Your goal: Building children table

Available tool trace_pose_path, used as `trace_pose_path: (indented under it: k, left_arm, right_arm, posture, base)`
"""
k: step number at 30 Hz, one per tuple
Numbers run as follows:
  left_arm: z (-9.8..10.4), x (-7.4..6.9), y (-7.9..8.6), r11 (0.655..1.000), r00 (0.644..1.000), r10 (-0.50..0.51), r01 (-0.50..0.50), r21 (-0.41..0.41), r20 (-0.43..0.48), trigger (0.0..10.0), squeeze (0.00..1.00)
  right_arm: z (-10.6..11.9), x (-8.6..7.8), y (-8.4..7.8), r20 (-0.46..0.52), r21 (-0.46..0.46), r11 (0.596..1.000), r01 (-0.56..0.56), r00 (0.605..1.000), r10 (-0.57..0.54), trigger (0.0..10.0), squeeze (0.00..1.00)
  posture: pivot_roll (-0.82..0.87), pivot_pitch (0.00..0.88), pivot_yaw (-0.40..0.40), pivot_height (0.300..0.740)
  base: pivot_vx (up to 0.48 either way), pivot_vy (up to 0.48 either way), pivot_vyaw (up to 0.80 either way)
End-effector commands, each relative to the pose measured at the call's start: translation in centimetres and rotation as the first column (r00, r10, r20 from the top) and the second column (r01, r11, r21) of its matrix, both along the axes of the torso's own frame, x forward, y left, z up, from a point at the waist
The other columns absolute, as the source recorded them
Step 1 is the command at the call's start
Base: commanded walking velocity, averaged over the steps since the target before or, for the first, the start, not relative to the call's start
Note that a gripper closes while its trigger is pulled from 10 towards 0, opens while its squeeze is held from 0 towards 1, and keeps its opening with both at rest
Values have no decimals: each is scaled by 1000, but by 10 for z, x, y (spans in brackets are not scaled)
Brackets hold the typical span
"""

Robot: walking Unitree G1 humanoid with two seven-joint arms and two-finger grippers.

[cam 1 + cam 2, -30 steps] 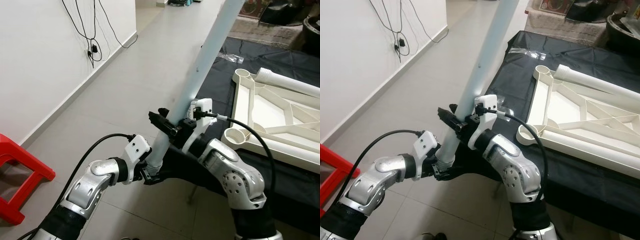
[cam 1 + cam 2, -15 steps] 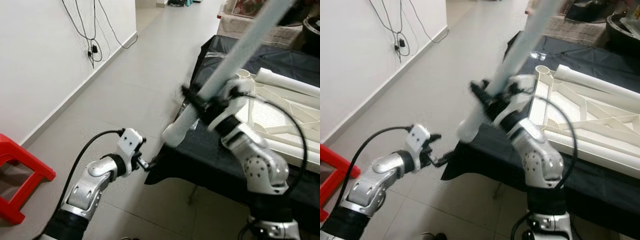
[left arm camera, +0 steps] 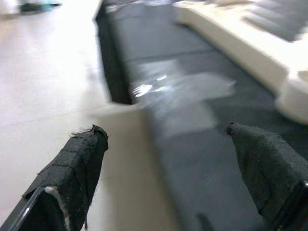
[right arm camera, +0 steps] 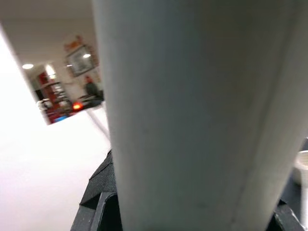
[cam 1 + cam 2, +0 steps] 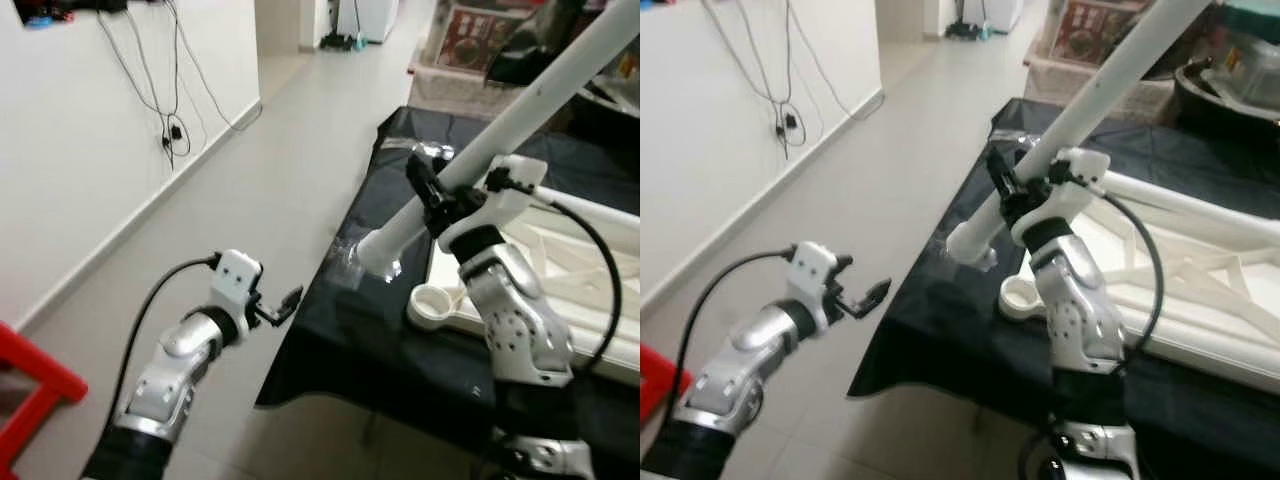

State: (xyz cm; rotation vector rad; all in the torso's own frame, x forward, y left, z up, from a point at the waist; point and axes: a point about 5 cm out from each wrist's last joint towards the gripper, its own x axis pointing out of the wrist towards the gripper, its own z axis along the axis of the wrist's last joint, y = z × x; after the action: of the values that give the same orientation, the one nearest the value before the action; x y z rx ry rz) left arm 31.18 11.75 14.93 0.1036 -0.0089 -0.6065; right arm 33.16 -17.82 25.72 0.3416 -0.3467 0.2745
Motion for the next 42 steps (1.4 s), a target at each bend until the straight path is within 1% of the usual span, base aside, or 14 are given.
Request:
trace_pose_path:
  k: [1, 8, 11, 15, 20, 21, 23, 24, 25, 28, 32, 33, 38, 42]
  left_arm:
    - [-5, 0, 4, 1000, 999, 26, -26, 5, -20, 10000, 0]
    - [-6, 2, 4, 999, 998, 48, -49, -7, -30, 10000, 0]
    - [-9, 0, 3, 999, 998, 44, -44, -8, -35, 10000, 0]
    - [-8, -2, 1, 999, 999, 36, -36, -13, -35, 10000, 0]
    - [-9, -14, -11, 999, 999, -34, 33, -38, -38, 10000, 0]
    - [-9, -14, -11, 999, 999, -34, 33, -38, -38, 10000, 0]
    - [-10, -20, -16, 995, 996, -74, 71, -66, -55, 10000, 0]
    - [-10, -20, -16, 995, 996, -74, 71, -66, -55, 10000, 0]
    - [-10, -27, -20, 991, 992, -113, 108, -78, -62, 10000, 0]
    - [-11, -33, -24, 986, 987, -149, 143, -80, -64, 10000, 0]
    - [-16, -62, -39, 956, 953, -277, 262, -129, -120, 10000, 0]
    - [-16, -62, -39, 956, 953, -277, 262, -129, -120, 10000, 0]
    - [-15, -83, -46, 923, 913, -374, 350, -162, -164, 10000, 0]
    - [-12, -89, -46, 916, 904, -393, 370, -156, -167, 10000, 0]
  right_arm:
    - [1, 2, 5, 14, 0, 1000, -7, 1000, 7, 10000, 0]
    - [2, 4, 6, 20, 4, 1000, -17, 1000, 17, 10000, 0]
    - [4, 2, 10, 26, 6, 995, -100, 995, 100, 10000, 0]
    - [5, 0, 12, 31, 6, 988, -153, 988, 153, 10000, 0]
    - [4, -6, 19, 19, -71, 945, -320, 946, 322, 10000, 0]
    - [4, -6, 19, 19, -71, 945, -320, 946, 322, 10000, 0]
    - [-2, -9, 21, -20, -152, 905, -397, 917, 398, 10000, 0]
    - [-2, -9, 21, -20, -152, 905, -397, 917, 398, 10000, 0]
    - [-5, -8, 19, -41, -164, 892, -421, 907, 420, 10000, 0]
    - [-5, -8, 16, -53, -150, 889, -434, 901, 431, 10000, 0]
    - [-5, 1, -3, -88, -169, 875, -454, 891, 445, 10000, 0]
    - [-5, 1, -3, -88, -169, 875, -454, 891, 445, 10000, 0]
    - [-3, 7, -13, -105, -190, 869, -457, 889, 445, 10000, 0]
    - [-3, 10, -16, -111, -203, 854, -479, 878, 466, 10000, 0]
  posture:
    - [79, 86, -45, 740]
    - [82, 92, -47, 740]
    - [83, 97, -48, 740]
    - [83, 96, -47, 740]
    - [82, 105, -51, 740]
    - [82, 105, -51, 740]
    - [82, 105, -51, 740]
    - [82, 105, -51, 740]
    - [86, 113, -56, 740]
    - [86, 113, -56, 740]
    - [88, 138, -60, 740]
    - [88, 138, -60, 740]
    - [91, 184, -62, 740]
    - [98, 204, -63, 740]
  base:
    - [0, 0, 0]
    - [0, 0, 0]
    - [0, 0, 0]
    - [0, 0, 0]
    - [0, 0, 0]
    - [0, 0, 0]
    - [0, 0, 0]
    - [0, 0, 0]
    - [0, 0, 0]
    - [0, 0, 0]
    - [0, 0, 0]
    - [0, 0, 0]
    - [0, 0, 0]
    - [0, 0, 0]
